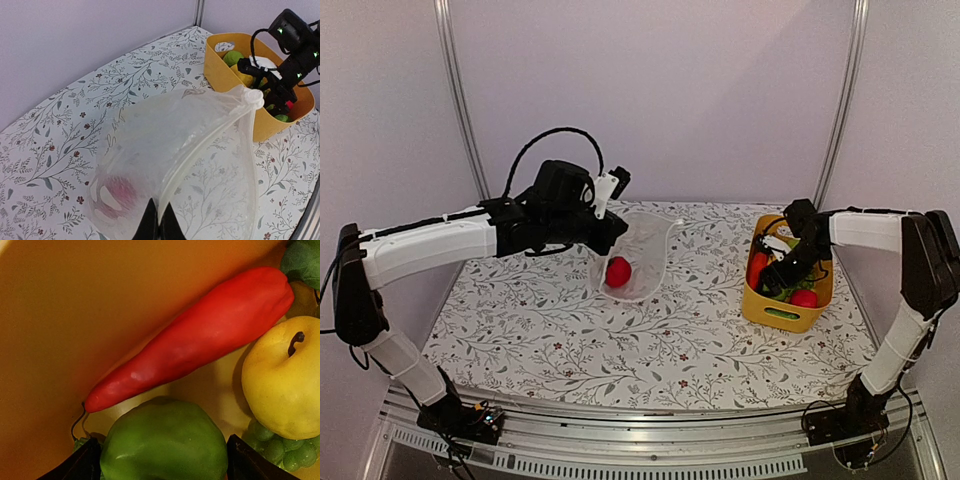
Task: Place the food in the zip-top bag and seal the zipper
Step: Pick up the fake fruit from the bin.
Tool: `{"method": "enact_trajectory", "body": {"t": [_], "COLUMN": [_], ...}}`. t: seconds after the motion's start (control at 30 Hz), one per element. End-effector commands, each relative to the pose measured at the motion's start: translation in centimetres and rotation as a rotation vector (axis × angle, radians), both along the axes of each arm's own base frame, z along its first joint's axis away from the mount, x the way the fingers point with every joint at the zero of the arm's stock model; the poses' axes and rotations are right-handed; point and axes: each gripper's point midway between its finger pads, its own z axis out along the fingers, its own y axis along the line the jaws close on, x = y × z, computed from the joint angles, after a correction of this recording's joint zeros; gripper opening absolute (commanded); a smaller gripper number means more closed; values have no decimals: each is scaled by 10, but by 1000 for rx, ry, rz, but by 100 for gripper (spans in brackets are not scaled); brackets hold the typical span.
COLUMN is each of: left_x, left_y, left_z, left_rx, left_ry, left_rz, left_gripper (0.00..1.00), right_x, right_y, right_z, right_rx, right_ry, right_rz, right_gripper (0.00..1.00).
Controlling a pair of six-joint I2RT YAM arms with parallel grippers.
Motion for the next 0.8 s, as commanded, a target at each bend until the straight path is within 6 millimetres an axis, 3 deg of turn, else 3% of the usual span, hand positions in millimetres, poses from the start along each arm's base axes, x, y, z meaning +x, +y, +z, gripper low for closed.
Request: {"method": "enact_trajectory", "body": {"t": [0.0,0.13,0.33,0.47,0.57,0.77], "left_x": [2,3,3,3,3,-1], "left_y": [6,6,4,1,-6,-29], "left_z": [6,7,4,4,6,18], "left_rx": [-16,-18,-17,-29,-50,-128], "left_ry": [-14,-13,-8,3,21,79], "left_rz": [10,9,5,-8,-18,-74], "left_gripper": [0,0,0,0,0,0], "right_x": [-3,-4,1,0,-1,-14], "right_y": [-2,-5,-13,-7,6,49], "right_z": [-6,-2,39,83,128,224], "right_rx": [1,-6,-35,18,106,345], "right_ry": [16,10,-105,-203,-298,-458], "right_rz": [-10,-14,-27,5,52,199], "right_gripper": [80,68,61,58,57,56]}}
